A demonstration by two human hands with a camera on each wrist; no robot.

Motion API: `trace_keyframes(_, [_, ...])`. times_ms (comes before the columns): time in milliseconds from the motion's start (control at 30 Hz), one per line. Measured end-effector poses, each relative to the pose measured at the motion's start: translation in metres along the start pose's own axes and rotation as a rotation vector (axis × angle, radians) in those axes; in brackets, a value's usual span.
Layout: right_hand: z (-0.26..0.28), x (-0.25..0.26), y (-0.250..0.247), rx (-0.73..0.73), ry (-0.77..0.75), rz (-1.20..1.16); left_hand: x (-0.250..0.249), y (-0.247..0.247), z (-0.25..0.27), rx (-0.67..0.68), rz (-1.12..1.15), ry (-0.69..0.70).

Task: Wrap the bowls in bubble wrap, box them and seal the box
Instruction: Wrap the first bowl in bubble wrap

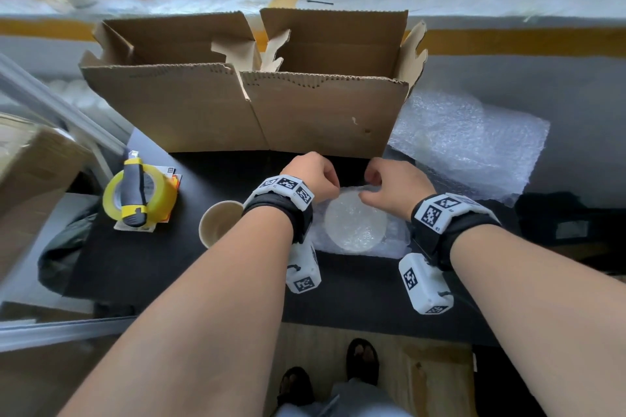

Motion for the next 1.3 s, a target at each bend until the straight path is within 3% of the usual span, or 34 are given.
trace_keyframes(167, [-0.001, 0.022, -0.012, -0.009, -0.065, 0.006, 0.012, -0.028, 0.017, -0.096, -0.015, -0.039])
trace_keyframes(367, [-0.011, 0.088, -0.025, -0.024, -0.173, 0.001, 0.052, -0.077, 0.040, -0.185, -0.008, -0.072])
trace_keyframes(567, [-0.027, 0.163, -0.018, -0.038, -0.208, 0.004, 0.122, -0.127, 0.060, -0.263, 0.019, -0.150])
trace_keyframes(767, [-0.045, 0.241, 0.018, -0.011, -0.237, -0.037, 0.226, -0.152, 0.078, -0.342, 0.006, -0.354])
trace_keyframes(1100, [-0.084, 0.320, 0.099, 0.142, -0.120, -0.198, 0.343, -0.164, 0.071, -0.349, 0.069, -0.523])
trace_keyframes(1300, [-0.100, 0.353, 0.138, 0.201, -0.104, -0.144, 0.372, -0.143, 0.051, -0.181, 0.129, -0.551])
Point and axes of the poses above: each hand's wrist, its own z-axis away from the middle knuckle, its own y-axis out of the palm, x = y × z, the point moved 7 cm from there along -z, towards the middle knuckle
